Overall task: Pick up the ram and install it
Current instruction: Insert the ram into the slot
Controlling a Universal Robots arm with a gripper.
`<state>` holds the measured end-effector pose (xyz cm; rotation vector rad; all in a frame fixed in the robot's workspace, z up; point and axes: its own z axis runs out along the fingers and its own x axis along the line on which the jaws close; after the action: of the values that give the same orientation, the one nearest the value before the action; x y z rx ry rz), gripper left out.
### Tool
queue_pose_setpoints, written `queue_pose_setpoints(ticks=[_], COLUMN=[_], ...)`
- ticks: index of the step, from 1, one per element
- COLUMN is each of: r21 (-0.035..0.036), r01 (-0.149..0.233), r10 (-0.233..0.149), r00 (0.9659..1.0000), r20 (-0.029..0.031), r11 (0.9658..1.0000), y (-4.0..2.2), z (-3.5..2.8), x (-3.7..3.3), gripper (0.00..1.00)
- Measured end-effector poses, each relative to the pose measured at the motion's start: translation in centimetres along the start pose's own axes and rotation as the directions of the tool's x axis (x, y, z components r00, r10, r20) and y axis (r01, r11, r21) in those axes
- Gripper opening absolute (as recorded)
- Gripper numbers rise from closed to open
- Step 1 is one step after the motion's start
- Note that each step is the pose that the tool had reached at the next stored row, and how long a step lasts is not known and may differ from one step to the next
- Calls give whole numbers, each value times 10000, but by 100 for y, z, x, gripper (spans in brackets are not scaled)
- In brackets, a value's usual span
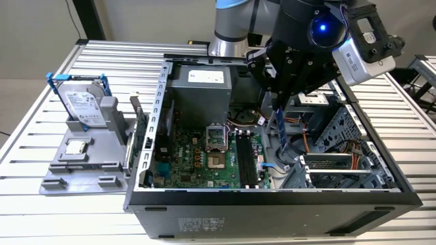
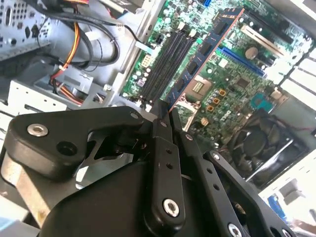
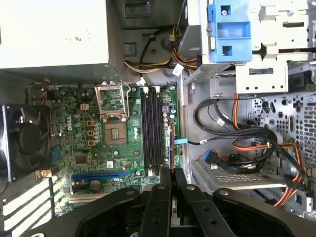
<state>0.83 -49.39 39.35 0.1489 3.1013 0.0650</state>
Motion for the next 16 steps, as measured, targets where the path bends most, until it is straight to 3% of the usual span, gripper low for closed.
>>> queue_pose_setpoints(ticks=[7,16], r21=[1,2], r01=[-30,-53], r10=[30,53], r00=[10000,10000], r20=[2,3], r11=[10000,10000], y=[0,-2], z=[23,174], x=[-13,-54], gripper=[0,0])
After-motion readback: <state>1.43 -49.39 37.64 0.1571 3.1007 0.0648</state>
